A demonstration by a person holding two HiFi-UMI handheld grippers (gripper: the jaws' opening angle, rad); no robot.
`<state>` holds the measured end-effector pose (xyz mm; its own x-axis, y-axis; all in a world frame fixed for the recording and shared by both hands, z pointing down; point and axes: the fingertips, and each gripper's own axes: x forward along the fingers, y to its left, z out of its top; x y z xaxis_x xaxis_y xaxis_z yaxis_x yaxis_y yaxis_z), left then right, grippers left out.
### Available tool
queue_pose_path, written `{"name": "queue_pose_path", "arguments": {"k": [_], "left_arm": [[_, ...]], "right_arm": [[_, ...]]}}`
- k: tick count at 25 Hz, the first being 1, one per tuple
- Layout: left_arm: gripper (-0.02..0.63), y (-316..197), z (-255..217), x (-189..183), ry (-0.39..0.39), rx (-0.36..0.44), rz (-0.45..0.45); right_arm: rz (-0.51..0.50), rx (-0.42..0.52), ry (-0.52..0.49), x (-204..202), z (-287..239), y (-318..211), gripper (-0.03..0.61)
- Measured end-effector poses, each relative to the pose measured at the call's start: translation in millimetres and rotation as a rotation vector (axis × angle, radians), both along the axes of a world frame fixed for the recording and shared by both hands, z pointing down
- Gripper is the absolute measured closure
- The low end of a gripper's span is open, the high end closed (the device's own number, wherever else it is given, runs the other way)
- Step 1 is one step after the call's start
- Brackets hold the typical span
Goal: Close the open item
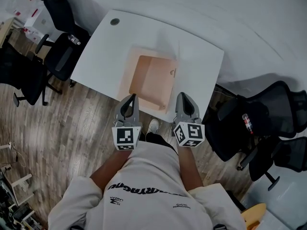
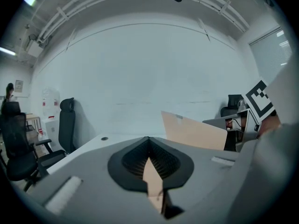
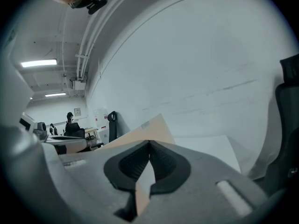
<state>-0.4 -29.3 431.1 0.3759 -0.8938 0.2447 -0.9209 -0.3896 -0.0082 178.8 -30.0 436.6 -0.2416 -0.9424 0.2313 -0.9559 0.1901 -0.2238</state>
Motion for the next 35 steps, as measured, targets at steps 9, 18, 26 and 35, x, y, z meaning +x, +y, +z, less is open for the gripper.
{"name": "queue_pose_path", "arguments": {"k": [9,18,26,35], "left_arm": [[0.618,-10,9,-12,-0.004,-0.027,0.001],[0.618,-18,25,-25,-0.002,-0.068,0.036],[0.618,-31,34,-38,0.000,-0.086,0.040],[0.618,-47,46,-54,-0.003,-0.110,0.030]], "right_arm": [[0.018,-0.059,-0.002,2,20,-8,0.578],[0.045,-0.121,-0.020,-12,41,-17,0.578],[0.054,-0.169,-0.039,-21,58,-25,0.578],[0.044,-0.250,-0.060,-37,83,-37,0.578]]}}
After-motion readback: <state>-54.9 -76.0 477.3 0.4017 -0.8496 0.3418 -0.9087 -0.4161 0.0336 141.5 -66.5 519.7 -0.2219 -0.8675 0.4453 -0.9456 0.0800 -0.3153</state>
